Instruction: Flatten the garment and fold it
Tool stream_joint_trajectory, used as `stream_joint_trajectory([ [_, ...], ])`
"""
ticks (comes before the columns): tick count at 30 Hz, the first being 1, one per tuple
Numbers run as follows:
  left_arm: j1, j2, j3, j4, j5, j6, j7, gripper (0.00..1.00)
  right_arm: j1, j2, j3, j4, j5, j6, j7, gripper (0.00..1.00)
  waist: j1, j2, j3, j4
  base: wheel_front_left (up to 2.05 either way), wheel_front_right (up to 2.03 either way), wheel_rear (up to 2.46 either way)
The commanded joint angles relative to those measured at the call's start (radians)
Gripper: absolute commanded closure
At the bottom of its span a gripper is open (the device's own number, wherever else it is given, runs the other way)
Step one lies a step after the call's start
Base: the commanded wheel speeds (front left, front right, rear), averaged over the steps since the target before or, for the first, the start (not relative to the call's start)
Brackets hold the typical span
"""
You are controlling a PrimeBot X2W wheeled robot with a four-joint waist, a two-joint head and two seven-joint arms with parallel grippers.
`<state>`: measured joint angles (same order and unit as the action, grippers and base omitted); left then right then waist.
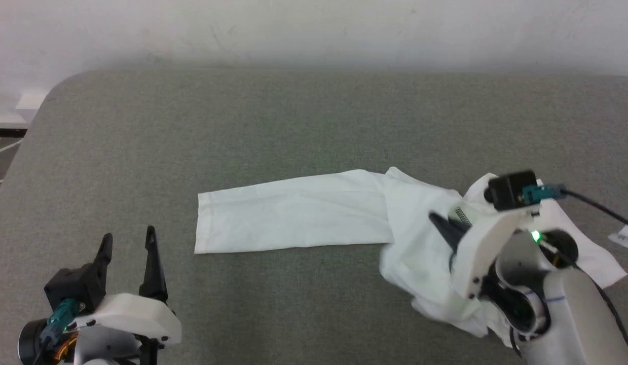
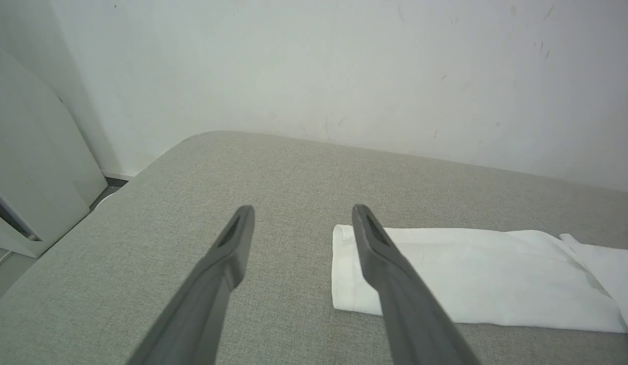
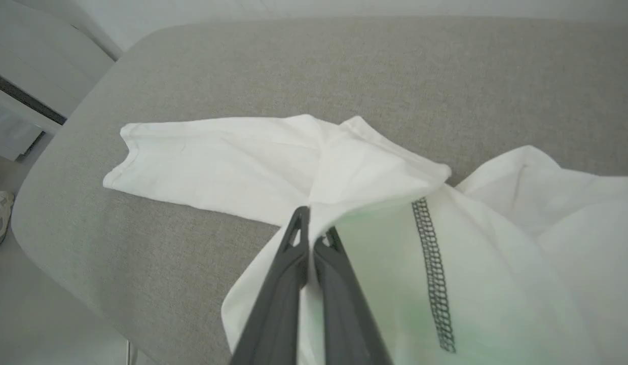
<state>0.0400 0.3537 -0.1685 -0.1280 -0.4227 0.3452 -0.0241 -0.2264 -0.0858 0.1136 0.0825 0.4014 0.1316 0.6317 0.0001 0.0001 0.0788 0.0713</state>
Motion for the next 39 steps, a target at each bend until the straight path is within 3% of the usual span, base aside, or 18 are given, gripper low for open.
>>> stream_joint_trajectory([
  [1, -0.016, 0.002, -0.001, 0.003, -0.001, -0.002, -0.006, 0.00, -0.044, 0.014, 0.020, -0.004, -0.009, -0.001, -0.055, 1.00, -0.0001, -0.0001, 0.003, -0.002, 0.00, 0.00, 0.00],
  [4, -0.022, 0.004, -0.004, 0.004, -0.001, -0.002, -0.004, 0.00, -0.075, 0.029, 0.141, 0.013, 0.030, -0.001, -0.123, 1.00, -0.0001, -0.0001, 0.003, -0.001, 0.00, 0.00, 0.00],
  [9, -0.029, 0.006, -0.010, 0.005, -0.001, -0.004, -0.001, 0.00, -0.079, 0.034, 0.430, 0.078, 0.154, -0.001, -0.115, 1.00, -0.0001, -0.0001, 0.010, 0.002, 0.00, 0.00, 0.00],
  [13, -0.033, 0.003, -0.015, 0.006, -0.002, -0.002, -0.002, 0.00, -0.070, 0.030, 0.584, 0.153, 0.225, -0.001, -0.107, 1.00, -0.0001, -0.0001, 0.017, 0.005, 0.00, 0.00, 0.00],
  [14, -0.033, 0.002, -0.015, 0.007, -0.002, -0.001, -0.003, 0.00, -0.070, 0.028, 0.611, 0.172, 0.236, -0.001, -0.109, 0.95, -0.0001, -0.0001, 0.019, 0.005, 0.00, 0.00, 0.00],
  [15, -0.033, 0.000, -0.016, 0.008, -0.003, -0.001, -0.004, 0.00, -0.071, 0.025, 0.628, 0.189, 0.245, -0.001, -0.117, 0.57, -0.0001, -0.0001, 0.022, 0.005, 0.00, 0.00, 0.00],
  [16, -0.034, -0.001, -0.018, 0.009, -0.004, -0.001, -0.004, 0.00, -0.074, 0.023, 0.637, 0.203, 0.251, -0.001, -0.131, 0.00, -0.0001, -0.0001, 0.024, 0.006, 0.00, 0.00, 0.00],
  [21, -0.031, 0.000, -0.018, 0.016, -0.006, 0.002, -0.005, 0.00, -0.091, 0.007, 0.647, 0.195, 0.271, -0.001, -0.227, 0.00, -0.0001, -0.0001, 0.024, 0.002, 0.00, 0.00, 0.00],
  [27, -0.025, 0.000, -0.017, 0.023, -0.007, 0.006, -0.012, 0.00, -0.058, -0.033, 0.567, 0.115, 0.243, -0.001, -0.326, 0.00, -0.0001, -0.0001, 0.005, -0.001, 0.00, 0.00, 0.00],
  [32, -0.015, 0.003, -0.020, 0.026, -0.006, 0.012, -0.009, 0.00, 0.012, -0.033, 0.401, 0.021, 0.156, -0.001, -0.388, 0.00, -0.0001, -0.0001, -0.020, -0.008, 0.00, 0.00, 0.00],
  [39, -0.002, 0.008, -0.038, 0.023, -0.001, 0.015, 0.013, 0.00, 0.107, 0.018, 0.117, -0.079, 0.013, -0.001, -0.459, 0.00, -0.0001, -0.0001, -0.051, -0.013, 0.00, 0.00, 0.00],
])
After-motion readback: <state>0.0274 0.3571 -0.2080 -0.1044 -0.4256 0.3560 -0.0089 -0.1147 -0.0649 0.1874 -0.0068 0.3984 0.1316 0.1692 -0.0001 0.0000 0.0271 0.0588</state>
